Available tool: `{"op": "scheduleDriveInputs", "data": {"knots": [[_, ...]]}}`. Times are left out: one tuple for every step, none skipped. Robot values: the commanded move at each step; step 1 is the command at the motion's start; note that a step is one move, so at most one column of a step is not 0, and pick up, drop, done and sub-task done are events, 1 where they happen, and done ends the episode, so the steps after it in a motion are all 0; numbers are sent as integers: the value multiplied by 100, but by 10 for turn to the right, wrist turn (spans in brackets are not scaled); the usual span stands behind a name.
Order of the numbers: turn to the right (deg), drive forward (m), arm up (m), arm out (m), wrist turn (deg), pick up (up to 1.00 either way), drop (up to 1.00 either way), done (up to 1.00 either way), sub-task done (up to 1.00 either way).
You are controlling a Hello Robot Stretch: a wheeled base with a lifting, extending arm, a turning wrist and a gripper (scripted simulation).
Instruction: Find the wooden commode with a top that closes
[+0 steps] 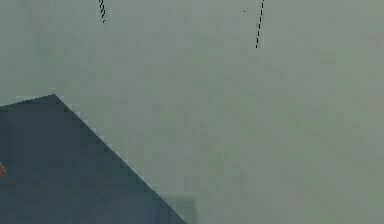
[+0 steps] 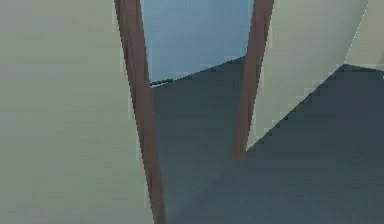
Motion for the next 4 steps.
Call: {"op": "scheduleDriveInputs", "data": {"knots": [[450, 0, 0, 0, 0, 0, 0, 0, 0], [450, 0, 0, 0, 0, 0, 0, 0, 0], [330, 0, 0, 0, 0, 0, 0, 0, 0], [0, 75, 0, 0, 0, 0, 0, 0, 0]]}}
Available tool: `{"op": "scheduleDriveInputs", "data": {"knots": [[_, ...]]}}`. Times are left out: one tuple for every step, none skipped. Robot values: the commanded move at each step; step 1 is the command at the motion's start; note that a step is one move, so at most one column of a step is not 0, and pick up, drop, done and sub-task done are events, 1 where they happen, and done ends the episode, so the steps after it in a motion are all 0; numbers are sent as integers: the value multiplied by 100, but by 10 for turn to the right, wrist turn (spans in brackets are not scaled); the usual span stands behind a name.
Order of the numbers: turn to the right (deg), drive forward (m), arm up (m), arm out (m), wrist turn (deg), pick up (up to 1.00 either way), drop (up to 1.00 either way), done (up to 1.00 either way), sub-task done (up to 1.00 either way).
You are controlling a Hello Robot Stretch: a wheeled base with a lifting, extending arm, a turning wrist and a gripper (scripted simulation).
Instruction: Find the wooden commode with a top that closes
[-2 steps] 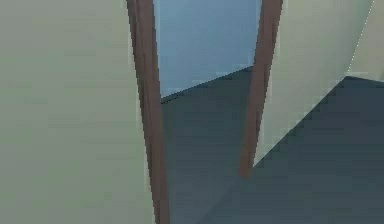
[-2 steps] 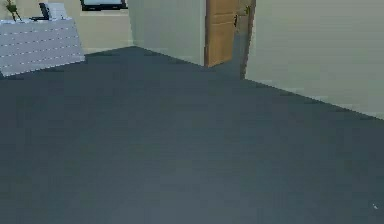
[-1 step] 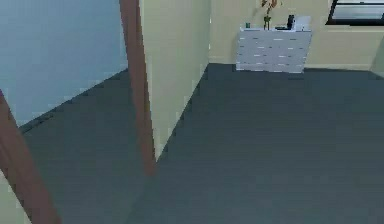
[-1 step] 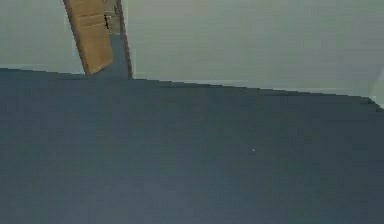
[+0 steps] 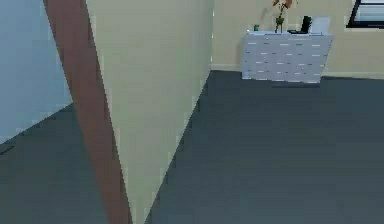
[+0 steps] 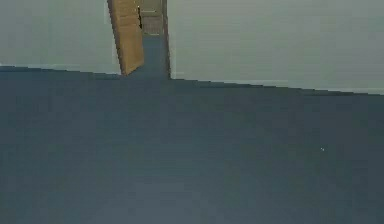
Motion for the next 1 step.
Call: {"op": "scheduleDriveInputs", "data": {"knots": [[-450, 0, 0, 0, 0, 0, 0, 0, 0]]}}
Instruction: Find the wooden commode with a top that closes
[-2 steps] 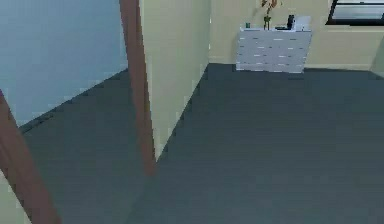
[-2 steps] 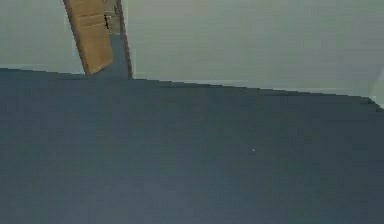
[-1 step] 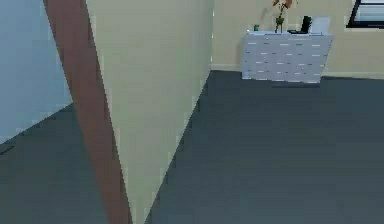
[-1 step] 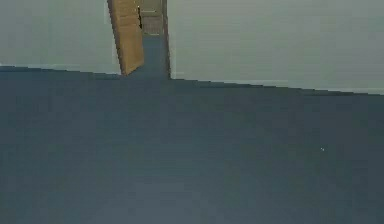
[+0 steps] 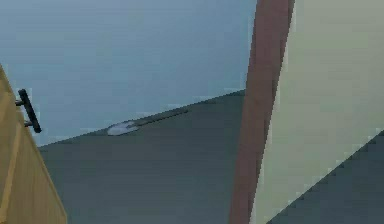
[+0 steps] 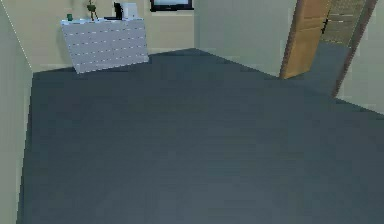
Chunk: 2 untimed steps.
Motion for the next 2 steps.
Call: {"op": "scheduleDriveInputs", "data": {"knots": [[-90, 0, 0, 0, 0, 0, 0, 0, 0], [0, 80, 0, 0, 0, 0, 0, 0, 0]]}}
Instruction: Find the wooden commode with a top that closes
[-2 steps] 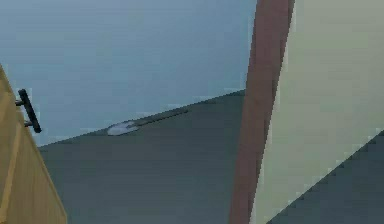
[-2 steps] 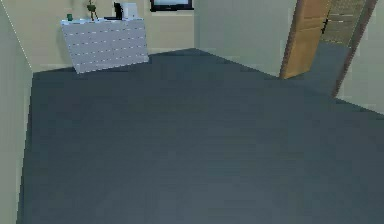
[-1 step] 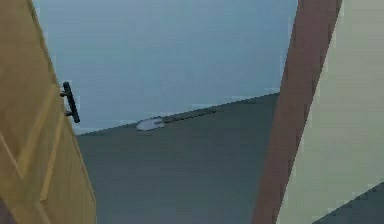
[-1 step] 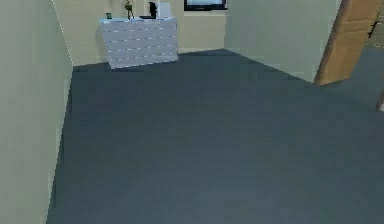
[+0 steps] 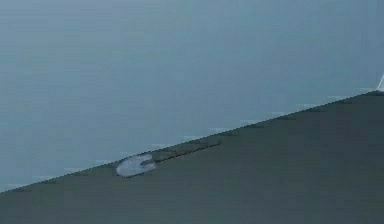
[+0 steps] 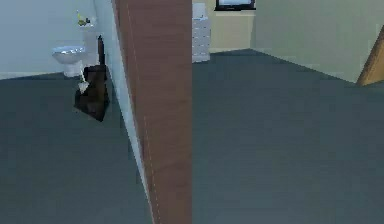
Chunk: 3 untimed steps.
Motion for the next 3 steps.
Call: {"op": "scheduleDriveInputs", "data": {"knots": [[180, 0, 0, 0, 0, 0, 0, 0, 0], [0, 30, 0, 0, 0, 0, 0, 0, 0], [450, 0, 0, 0, 0, 0, 0, 0, 0]]}}
